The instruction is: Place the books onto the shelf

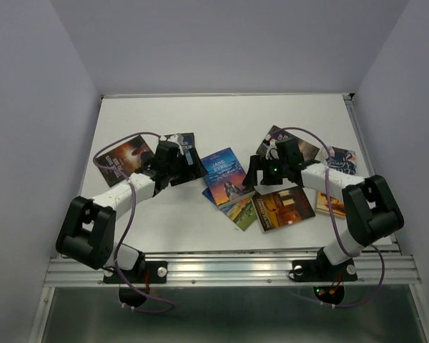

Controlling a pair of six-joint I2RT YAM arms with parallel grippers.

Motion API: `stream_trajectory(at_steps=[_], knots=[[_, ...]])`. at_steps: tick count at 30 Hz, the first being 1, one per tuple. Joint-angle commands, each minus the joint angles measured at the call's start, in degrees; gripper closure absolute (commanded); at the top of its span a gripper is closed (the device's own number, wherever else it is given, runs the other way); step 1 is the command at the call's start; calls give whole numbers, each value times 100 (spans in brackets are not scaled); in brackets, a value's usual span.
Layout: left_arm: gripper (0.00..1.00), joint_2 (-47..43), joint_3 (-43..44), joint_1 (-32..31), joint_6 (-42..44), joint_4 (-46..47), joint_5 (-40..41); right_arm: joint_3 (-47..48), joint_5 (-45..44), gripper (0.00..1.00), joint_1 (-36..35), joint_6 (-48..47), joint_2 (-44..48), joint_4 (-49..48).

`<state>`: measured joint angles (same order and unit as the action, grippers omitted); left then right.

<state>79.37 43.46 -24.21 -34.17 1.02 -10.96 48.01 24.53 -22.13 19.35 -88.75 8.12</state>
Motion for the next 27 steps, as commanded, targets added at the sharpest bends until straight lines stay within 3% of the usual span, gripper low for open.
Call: stream_trajectory(at_steps=[1,6,11,14,16,17,21,26,27], knots=[[5,262,-5,-93,69,619,-433,375,324,0,-116,-28,-432,-610],[10,807,268,-181,148,715,-460,806,280,1,-222,-98,-924,-654],[14,1159,329,-216,174,751,-380,1079,253,16,-274,-125,-1311,-680],[23,1387,400,-260,148,830,-512,1263,253,23,-274,-186,-1478,-689],[30,1519,478,-312,104,900,-574,1394,271,36,-274,-265,-1557,-689],[32,1581,505,-321,86,935,-600,1439,323,48,-274,-309,-1584,-680],[37,1730,698,-357,16,1111,-863,1720,683,66,-274,-414,-1707,-610],[60,1819,1006,-365,7,1146,-1101,2238,1018,73,-274,-590,-1926,-443],[69,1810,1050,-374,7,1155,-1101,2465,1044,73,-274,-704,-1970,-347]])
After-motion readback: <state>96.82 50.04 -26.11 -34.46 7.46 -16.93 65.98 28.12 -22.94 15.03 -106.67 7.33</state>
